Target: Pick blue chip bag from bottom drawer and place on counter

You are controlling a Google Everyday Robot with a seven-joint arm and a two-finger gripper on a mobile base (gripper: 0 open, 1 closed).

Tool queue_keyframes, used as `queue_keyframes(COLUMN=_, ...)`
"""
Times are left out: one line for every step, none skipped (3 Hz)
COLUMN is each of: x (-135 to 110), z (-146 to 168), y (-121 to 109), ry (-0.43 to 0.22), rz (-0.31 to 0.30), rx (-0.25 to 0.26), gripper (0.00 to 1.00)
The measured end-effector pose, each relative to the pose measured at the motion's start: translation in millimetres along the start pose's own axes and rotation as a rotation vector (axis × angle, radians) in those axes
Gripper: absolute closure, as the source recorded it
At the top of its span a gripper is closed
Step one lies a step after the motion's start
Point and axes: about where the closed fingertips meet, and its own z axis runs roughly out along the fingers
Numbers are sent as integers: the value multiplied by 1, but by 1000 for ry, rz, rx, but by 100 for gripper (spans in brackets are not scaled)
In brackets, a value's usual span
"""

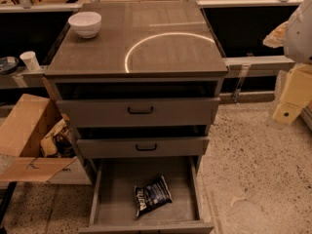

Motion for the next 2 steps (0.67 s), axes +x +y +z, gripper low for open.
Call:
queue_keyframes(x=0, z=0, y=0, ry=0, rz=0, rx=0, gripper=0)
queue_keyframes(x=-26, z=-21, y=5, ry=8, rz=-45, rx=-10, gripper=0)
